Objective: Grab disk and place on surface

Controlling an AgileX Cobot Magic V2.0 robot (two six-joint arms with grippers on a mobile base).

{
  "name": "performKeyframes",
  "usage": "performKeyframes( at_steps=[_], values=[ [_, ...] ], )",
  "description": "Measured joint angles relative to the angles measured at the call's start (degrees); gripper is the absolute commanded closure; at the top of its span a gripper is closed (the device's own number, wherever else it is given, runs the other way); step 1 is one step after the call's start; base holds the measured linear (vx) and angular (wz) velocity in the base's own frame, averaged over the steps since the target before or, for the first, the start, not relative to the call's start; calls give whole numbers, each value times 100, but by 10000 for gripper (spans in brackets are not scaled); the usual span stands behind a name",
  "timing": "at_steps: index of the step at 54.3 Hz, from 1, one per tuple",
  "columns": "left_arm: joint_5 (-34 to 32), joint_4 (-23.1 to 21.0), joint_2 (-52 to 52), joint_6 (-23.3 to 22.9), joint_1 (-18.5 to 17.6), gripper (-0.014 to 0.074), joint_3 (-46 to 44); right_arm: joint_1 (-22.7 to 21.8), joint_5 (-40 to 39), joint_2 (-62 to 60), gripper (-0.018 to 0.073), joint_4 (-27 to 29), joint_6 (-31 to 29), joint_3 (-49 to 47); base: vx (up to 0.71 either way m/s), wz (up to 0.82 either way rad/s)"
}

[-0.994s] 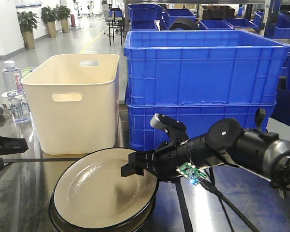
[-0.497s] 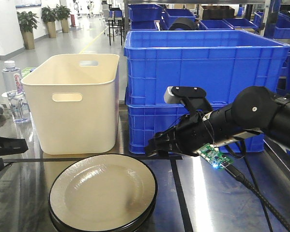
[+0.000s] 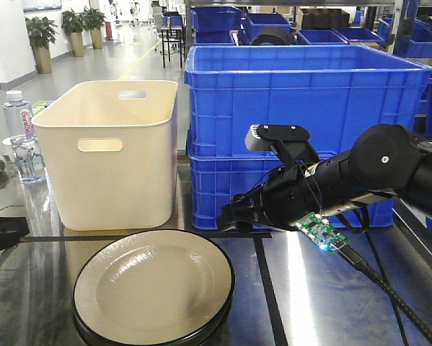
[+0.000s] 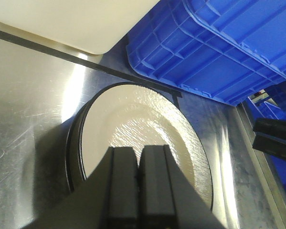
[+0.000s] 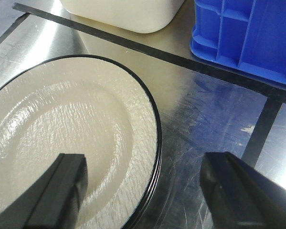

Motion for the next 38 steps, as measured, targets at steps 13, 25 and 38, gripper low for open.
performKeyframes(
  at_steps=[13,25,38],
  values=[
    [0,0,0,0,0,605,0,0,0,0,30,-7,0,0,0,0],
    [-120,0,0,0,0,605,0,0,0,0,30,-13,0,0,0,0],
    [-729,259,-412,139,-70,605,139,0,0,0,30,-13,0,0,0,0]
  ],
)
